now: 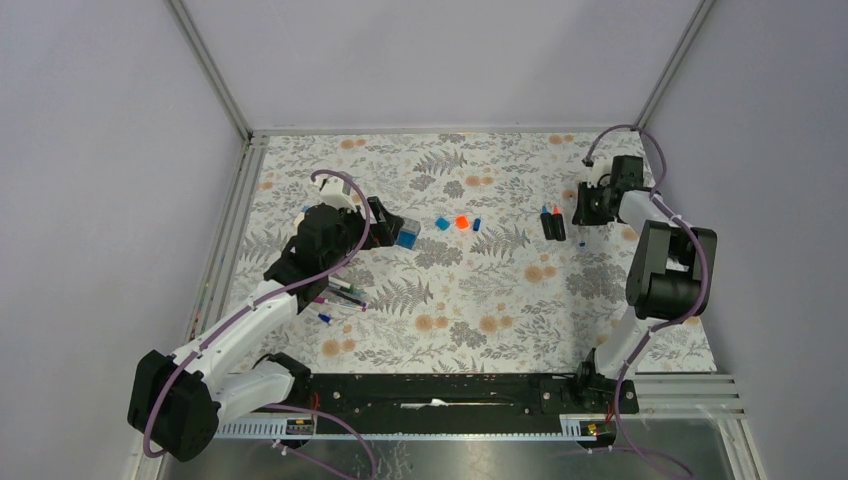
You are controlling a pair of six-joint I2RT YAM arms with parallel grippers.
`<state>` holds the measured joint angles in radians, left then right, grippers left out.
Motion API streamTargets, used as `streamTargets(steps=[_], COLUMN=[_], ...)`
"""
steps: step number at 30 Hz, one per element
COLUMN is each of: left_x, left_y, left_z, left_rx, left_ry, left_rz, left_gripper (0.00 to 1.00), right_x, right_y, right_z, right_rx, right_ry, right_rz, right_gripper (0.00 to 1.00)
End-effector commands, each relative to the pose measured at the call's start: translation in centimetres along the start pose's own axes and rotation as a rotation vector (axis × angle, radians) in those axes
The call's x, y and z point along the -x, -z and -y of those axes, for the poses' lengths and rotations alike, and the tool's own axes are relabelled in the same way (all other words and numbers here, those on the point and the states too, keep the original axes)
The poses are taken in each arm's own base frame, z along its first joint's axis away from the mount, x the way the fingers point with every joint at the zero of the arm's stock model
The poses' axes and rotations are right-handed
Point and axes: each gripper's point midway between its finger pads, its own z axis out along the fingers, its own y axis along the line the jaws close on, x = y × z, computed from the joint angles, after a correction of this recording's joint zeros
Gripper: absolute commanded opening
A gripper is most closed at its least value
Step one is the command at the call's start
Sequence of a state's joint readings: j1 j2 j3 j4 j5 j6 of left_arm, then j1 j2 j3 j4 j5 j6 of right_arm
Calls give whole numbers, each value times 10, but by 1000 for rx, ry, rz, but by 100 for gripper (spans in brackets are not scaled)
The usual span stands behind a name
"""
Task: Open the pen caps
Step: Pick up the pen from the center of the board, then place the pen at the center of the board.
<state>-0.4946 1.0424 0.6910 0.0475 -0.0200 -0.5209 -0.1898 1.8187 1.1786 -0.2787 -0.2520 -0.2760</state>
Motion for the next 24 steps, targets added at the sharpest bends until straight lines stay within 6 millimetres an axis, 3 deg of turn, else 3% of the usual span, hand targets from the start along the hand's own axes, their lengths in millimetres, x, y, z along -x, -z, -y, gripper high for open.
streamTargets(steps=[1,5,9,12,15,24], left_x=[19,20,18,17,18,21], left_y=[-1,-3,-5,-4,-3,-4], left_z=[11,12,17,17,17,21], left_rx=[-44,-46,-69,-70,-67,-78], left_ry=[14,21,32,40,43,47], left_rz=[61,64,45,43,47,45], left_gripper=[99,99,99,99,99,99], right_x=[30,20,8,6,4,4], right_y=[29,34,21,7,-4,-21], right_z=[-42,-96,-132,-135,-126,-107], right_rx=[190,375,384,305,210,30], right_ry=[-29,-54,-15,0,-1,41], right_rz=[137,117,76,59,46,38], right_gripper=[0,0,0,0,0,5])
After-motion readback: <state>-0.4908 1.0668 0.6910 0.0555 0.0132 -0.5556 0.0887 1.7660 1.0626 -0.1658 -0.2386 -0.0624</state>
